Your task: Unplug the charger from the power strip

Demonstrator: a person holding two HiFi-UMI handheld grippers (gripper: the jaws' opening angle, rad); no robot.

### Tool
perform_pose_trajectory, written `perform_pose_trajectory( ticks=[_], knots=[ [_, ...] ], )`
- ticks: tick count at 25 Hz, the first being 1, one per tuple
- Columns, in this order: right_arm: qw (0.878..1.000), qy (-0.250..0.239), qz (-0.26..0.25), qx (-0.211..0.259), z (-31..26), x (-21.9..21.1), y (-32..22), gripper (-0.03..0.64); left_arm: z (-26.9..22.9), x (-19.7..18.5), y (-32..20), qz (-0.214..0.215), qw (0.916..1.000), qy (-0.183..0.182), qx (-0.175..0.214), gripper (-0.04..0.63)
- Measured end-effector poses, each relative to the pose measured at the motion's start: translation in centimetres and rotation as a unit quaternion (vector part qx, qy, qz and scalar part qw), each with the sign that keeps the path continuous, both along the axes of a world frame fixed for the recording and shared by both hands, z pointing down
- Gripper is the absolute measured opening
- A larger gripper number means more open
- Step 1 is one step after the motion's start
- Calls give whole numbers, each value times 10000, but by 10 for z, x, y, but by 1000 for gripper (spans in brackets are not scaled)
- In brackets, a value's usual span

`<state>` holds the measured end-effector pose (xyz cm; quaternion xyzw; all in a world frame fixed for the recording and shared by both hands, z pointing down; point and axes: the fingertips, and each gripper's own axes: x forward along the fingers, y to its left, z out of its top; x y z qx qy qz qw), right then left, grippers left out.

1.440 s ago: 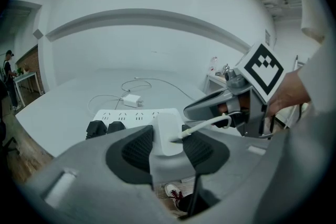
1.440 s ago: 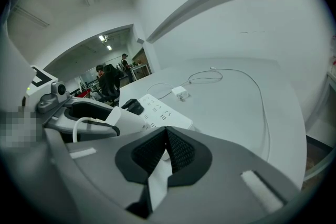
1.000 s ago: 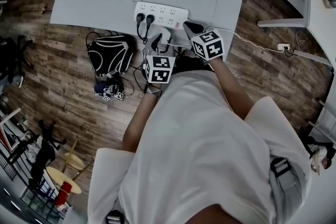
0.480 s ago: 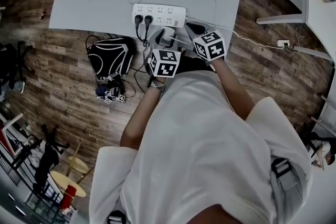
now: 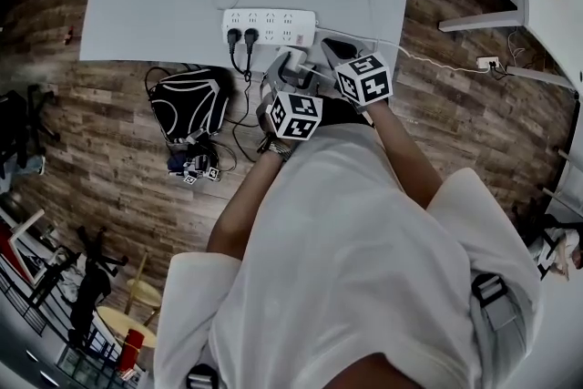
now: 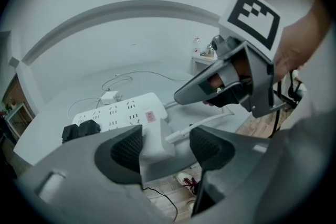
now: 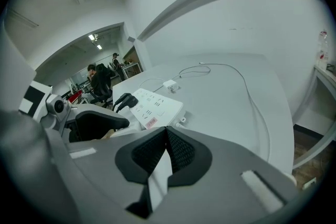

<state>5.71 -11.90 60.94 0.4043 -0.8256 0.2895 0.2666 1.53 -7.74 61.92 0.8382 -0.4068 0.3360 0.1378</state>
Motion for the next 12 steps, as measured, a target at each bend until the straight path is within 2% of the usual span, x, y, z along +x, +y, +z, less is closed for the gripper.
perform_pose_trajectory(
  ticks=[7, 10, 12],
  knots=[
    [9997, 15, 218, -57, -2, 6, 14, 5, 10, 9, 10, 415, 9984, -296, 227, 293],
    [9995, -12, 302, -43, -7, 6, 18, 4, 13, 9, 12, 560, 9974, -422, 182, 298],
    [9993, -52, 354, -46, -12, 7, 23, 5, 12, 8, 14, 612, 9974, -382, 63, 304]
  ],
)
